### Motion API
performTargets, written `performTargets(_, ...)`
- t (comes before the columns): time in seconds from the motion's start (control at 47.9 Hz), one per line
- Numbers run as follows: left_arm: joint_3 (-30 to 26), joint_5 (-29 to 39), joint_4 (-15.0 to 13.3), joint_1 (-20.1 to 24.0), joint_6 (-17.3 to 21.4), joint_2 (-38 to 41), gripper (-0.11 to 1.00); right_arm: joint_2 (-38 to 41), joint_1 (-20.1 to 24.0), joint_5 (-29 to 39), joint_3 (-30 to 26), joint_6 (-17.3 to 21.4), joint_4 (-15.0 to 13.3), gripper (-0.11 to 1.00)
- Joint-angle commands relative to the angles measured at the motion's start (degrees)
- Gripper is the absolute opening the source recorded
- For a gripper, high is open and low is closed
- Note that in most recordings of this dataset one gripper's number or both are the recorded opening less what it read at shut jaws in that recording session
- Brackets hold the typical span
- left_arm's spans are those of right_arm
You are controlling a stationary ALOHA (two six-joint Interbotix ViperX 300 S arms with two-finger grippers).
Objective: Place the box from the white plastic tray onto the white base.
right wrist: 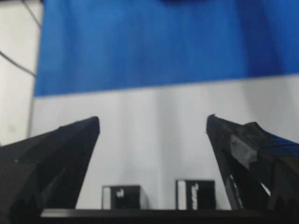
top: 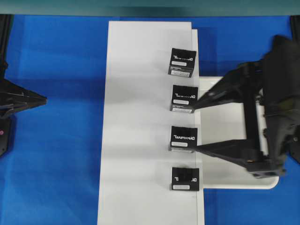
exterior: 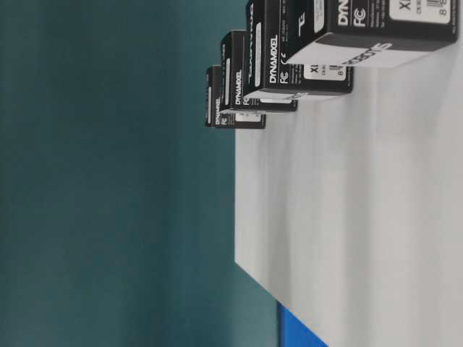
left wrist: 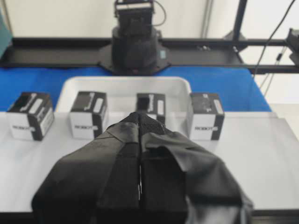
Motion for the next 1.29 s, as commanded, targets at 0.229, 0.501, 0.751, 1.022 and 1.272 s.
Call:
performTargets(0.229,-1.76,-0.26,0.09,-0.18,-0.18,0.00,-0.07,-8.96,0.00,-3.25,7.21,-0.18,-0.26,0.97)
performTargets(0.501,-0.97,-0.18,0.18,-0.79,-2.20,-0.70,-0.07,-16.00,-0.79,-4.04,12.83,-0.18,-0.26,0.96)
performTargets(0.751,-0.79,0.00,0.09,-1.49,-2.55,-0.18,-0.07,-22.59,-1.14,-5.62,18.54,-0.18,-0.26,0.96)
performTargets(1.022,-0.70,2.11,0.18,-1.76,-1.58,-0.26,-0.07,-29.62,-1.32,-6.42,22.85,-0.18,-0.26,0.95)
performTargets(1.272,-1.05,1.85,0.09,-2.55,-2.72,-0.44,-0.07,-37.35,-1.58,-5.62,26.81,-0.26,-0.26,0.95)
